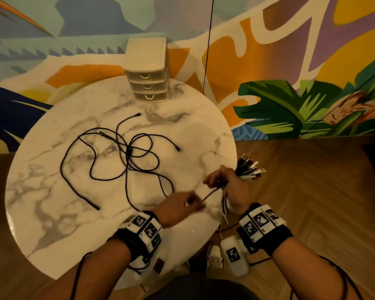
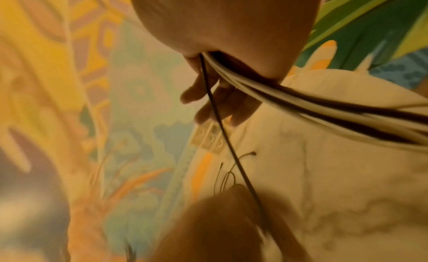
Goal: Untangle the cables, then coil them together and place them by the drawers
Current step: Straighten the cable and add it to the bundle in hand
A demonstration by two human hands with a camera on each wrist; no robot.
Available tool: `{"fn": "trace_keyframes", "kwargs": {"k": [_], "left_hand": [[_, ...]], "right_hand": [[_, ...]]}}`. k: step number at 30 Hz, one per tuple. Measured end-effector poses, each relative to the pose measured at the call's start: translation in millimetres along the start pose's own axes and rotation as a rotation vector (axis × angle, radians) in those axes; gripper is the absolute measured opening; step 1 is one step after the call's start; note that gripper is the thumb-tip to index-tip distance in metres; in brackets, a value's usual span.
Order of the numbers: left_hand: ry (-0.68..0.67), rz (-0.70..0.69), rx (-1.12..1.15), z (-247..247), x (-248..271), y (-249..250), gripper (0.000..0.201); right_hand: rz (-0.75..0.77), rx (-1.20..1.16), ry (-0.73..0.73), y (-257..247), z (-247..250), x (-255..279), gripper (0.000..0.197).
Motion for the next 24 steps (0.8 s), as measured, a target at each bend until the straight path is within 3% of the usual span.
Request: {"fn": "trace_keyframes", "kwargs": {"k": [1, 3, 6, 8, 11, 14, 17, 21, 24], "left_hand": [[-0.097, 0.000, -0.183, -13, 6, -16, 0.034], [-0.126, 0.048, -0.373, -21, 19, -53, 0.040], [0.095, 0.151, -0.356, 5, 31, -102, 0.068], [0.278, 0.267, -0.407, 44, 37, -113, 0.054], [0.483, 0.360, -0.656, 101, 37, -75, 0.040], [0.490, 0.366, -0.917, 121, 28, -2, 0.038], [0.405, 0.271, -1.025, 100, 19, 59, 0.031], [0.347, 0.134, -0.938, 60, 15, 88, 0.021], [0.356, 0.118, -0.815, 48, 15, 62, 0.022]], "right_hand": [[-0.031, -0.105, 0.024, -3, 3, -2, 0.047], [-0.095, -0.234, 0.055, -11, 9, -5, 0.047], [-0.076, -0.305, 0.116, -26, 23, -15, 0.045], [0.019, -0.314, 0.200, -34, 32, -21, 0.048], [0.214, -0.074, 0.215, -49, 31, -23, 0.055], [0.175, 0.410, 0.019, -47, 0, -6, 0.060], [0.015, 0.510, -0.251, -26, -35, 14, 0.061], [-0.048, 0.374, -0.186, -20, -31, 11, 0.049], [0.017, 0.307, -0.151, -25, -15, -3, 0.048]]}}
Point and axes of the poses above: each hand's wrist, its own x-axis away from the middle knuckle, its own z-axis out of the back of the hand, y = z × x, the point moved 5 cm from there along -x, towards the middle knuckle, and after that the axes turned 15 degrees about -x, right-handed, at the moved point
